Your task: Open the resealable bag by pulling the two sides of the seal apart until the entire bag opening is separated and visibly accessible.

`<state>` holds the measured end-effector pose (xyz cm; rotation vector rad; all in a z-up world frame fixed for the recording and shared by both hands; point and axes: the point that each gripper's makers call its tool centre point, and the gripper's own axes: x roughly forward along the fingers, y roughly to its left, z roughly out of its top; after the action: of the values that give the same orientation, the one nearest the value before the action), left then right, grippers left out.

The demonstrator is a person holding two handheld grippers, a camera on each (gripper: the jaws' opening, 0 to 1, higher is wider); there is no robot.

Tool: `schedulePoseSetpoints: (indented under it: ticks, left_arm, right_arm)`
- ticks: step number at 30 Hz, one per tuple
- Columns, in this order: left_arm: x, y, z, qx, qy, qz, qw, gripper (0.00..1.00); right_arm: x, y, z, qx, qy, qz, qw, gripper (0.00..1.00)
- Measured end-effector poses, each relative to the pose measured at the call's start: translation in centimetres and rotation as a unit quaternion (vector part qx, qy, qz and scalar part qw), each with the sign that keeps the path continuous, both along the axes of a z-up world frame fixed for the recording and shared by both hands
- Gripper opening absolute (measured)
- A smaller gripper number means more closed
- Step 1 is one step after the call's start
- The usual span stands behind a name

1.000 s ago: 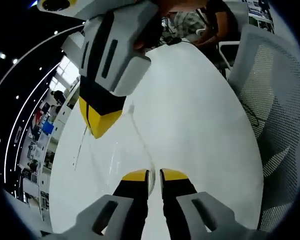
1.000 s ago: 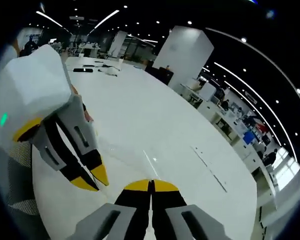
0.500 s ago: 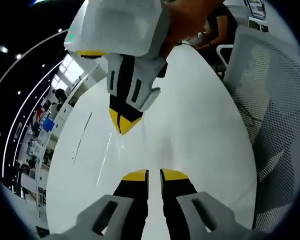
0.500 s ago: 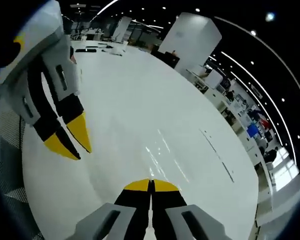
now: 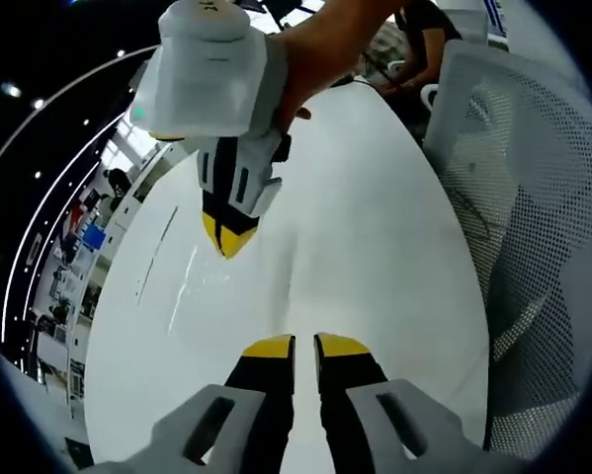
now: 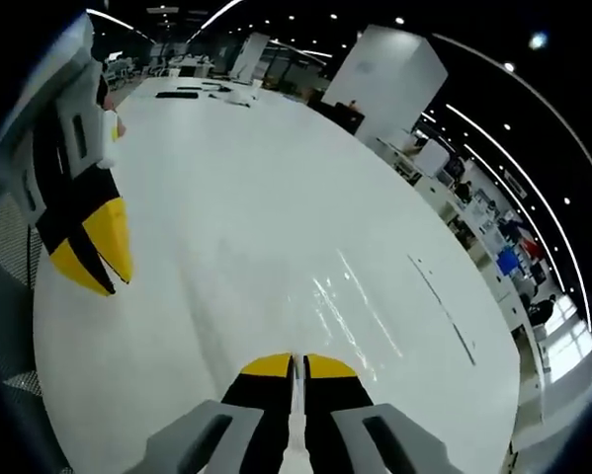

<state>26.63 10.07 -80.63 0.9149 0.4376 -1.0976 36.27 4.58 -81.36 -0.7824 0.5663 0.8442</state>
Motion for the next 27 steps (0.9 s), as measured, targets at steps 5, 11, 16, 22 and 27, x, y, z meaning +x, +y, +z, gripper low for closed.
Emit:
schedulePoseSetpoints:
  ticks: [5, 11, 16, 22, 27]
  left_arm:
    - [0.1, 0.5, 0.0, -0.011, 0.007, 0.016, 0.9998, 0.08]
    - [-0.1, 0.7, -0.1, -0.018, 0.015, 0.027, 0.9994, 0.10]
    - [-0.2, 0.9, 0.1, -0.031, 0.027, 0.041, 0.9983, 0.17]
    - [-0.3, 1.3, 0.4, -0.052, 0.037, 0.069, 0.9956, 0.29]
    - [-0.8, 1.9, 1.2, -0.078, 0.022, 0.083, 0.9932, 0.28]
  right_arm:
    - [-0.7, 0.3, -0.2, 0.025, 0.028, -0.004, 0.9993, 0.15]
    - [-1.5, 0.3, 0.4, 0.057, 0.029, -0.006, 0.9979, 0.49]
    - [-2.2, 0.0, 1.3, 0.064, 0.022, 0.006, 0.9977, 0.64]
    - [-2.7, -0.9, 2.5, 0.087, 0.015, -0.010, 0.9960, 0.69]
    - [-3.7, -1.7, 2.7, 0.114, 0.020, -0.031, 0.9928, 0.84]
